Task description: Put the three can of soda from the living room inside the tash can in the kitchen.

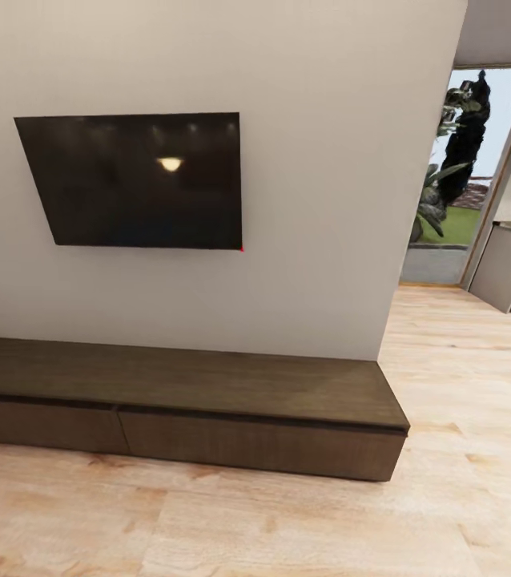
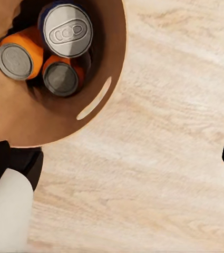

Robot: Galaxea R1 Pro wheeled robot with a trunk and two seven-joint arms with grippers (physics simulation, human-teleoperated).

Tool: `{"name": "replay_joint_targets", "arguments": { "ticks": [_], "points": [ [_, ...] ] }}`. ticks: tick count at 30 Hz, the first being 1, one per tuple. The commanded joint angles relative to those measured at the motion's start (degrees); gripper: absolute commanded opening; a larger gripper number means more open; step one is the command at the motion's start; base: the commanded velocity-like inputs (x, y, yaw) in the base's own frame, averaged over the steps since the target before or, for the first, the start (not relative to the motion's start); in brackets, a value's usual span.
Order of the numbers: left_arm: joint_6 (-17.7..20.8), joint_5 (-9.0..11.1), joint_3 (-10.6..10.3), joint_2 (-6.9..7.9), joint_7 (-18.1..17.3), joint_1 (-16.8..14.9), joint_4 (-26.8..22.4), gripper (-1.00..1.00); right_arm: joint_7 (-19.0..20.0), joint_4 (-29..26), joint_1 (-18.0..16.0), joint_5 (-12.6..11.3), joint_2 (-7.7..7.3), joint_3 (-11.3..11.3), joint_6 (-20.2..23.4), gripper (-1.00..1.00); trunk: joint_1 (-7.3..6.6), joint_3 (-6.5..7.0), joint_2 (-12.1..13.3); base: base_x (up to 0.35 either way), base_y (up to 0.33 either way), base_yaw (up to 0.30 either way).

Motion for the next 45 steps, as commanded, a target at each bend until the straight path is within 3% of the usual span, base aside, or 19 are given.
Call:
{"name": "replay_joint_targets", "arguments": {
  "ticks": [1,7,14,17,18,21,24,26,32,33,45],
  "points": [
    [0.1,-0.1,0.0,0.02,0.0,0.5,0.1,1.0,-1.2,1.2,0.6,-0.1,0.0,-0.4,-1.2,1.0,-0.23,0.19,0.4,0.0,0.0,0.0],
    [0.4,0.0,0.0,0.09,0.0,3.7,0.9,1.0,-5.1,6.3,2.0,-2.5,0.05,-2.2,-5.9,1.0,-1.54,1.27,2.8,0.0,0.0,0.0],
    [0.5,0.0,0.0,0.11,0.1,8.4,3.0,1.0,-6.8,7.7,7.0,-3.5,0.71,-2.8,-7.8,1.0,-3.08,2.53,5.6,0.0,0.0,0.0],
    [0.1,0.2,0.2,0.35,0.1,13.2,3.4,1.0,-7.8,7.9,9.9,-3.6,0.93,-3.0,-9.3,1.0,-3.74,3.06,6.8,0.0,0.0,0.0],
    [-0.7,0.3,0.3,1.04,0.1,16.5,3.5,1.0,-9.5,7.9,11.8,-4.0,1.06,-3.0,-13.2,1.0,-3.96,3.24,7.2,0.0,0.0,0.0],
    [-3.0,0.5,0.5,1.83,0.1,19.9,3.6,1.0,-12.0,8.0,13.8,-5.9,1.44,-3.1,-17.0,1.0,-4.62,3.78,8.4,0.0,0.0,0.0],
    [-6.1,2.7,2.0,2.24,0.1,22.7,3.6,1.0,-13.9,8.0,15.9,-8.2,2.03,-3.1,-18.9,1.0,-5.28,4.32,9.6,0.0,0.0,0.0],
    [-9.2,6.7,3.8,2.39,0.1,25.1,3.6,1.0,-14.7,8.0,18.3,-9.3,2.26,-3.1,-20.2,1.0,-5.72,4.68,10.4,0.0,0.0,0.0],
    [-12.6,9.5,4.7,2.39,-0.2,27.3,3.6,1.0,-15.1,8.0,21.6,-10.0,2.59,-3.1,-25.1,1.0,-7.04,5.76,12.8,0.0,0.0,0.0],
    [-14.3,9.9,4.9,2.37,-0.3,28.4,3.6,1.0,-15.2,8.0,23.0,-10.1,3.2,-3.1,-26.4,1.0,-7.26,5.94,13.3,0.0,0.0,0.0],
    [-17.4,10.2,5.0,2.07,-0.4,30.5,3.7,1.0,-15.2,8.1,30.3,-10.3,5.72,-3.1,-33.9,1.0,-9.89,8.09,18.1,0.0,0.0,0.0]
  ]
}}
